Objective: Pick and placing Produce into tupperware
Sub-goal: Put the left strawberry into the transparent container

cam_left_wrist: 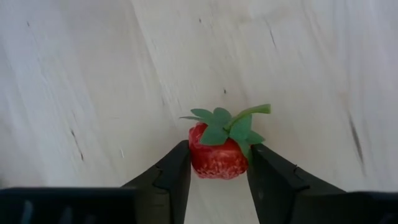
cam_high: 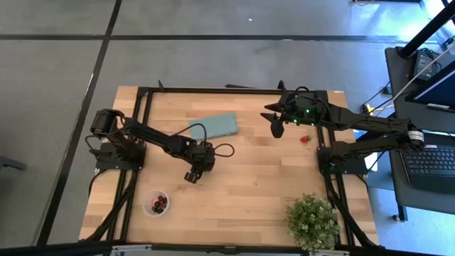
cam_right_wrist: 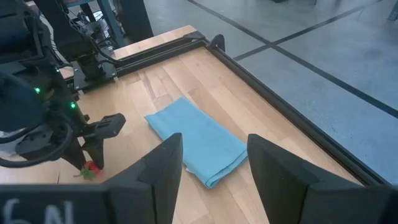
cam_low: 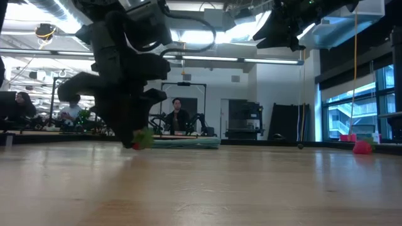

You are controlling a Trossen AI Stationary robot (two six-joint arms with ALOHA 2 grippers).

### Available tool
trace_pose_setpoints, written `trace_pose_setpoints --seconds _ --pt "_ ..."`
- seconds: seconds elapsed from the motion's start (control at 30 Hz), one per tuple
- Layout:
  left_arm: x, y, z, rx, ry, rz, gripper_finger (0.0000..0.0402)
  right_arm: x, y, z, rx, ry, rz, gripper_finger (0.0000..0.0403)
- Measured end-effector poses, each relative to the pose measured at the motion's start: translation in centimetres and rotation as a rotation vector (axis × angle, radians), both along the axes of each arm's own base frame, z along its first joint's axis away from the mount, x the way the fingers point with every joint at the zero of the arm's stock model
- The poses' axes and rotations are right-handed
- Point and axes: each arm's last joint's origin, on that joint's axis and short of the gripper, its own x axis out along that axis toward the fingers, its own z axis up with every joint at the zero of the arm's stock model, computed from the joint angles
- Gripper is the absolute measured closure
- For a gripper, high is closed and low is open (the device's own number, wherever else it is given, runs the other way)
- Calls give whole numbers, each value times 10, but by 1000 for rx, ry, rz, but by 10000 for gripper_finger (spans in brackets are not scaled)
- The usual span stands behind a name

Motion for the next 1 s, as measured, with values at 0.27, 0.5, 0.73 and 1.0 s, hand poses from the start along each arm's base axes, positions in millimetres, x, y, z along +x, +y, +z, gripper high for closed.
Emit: trace_pose_setpoints --seconds 0.27,0.5,0.73,1.0 --pt "-21 3 42 -29 108 77 271 0 0 0 -1 0 0 219" --pt "-51 -8 107 -256 445 303 270 0 0 0 -5 -2 1 219" --pt "-77 -55 125 -446 655 468 271 0 0 1 -14 -1 4 219" --pt "-90 -97 124 -449 705 632 266 2 -1 7 -65 -52 18 219"
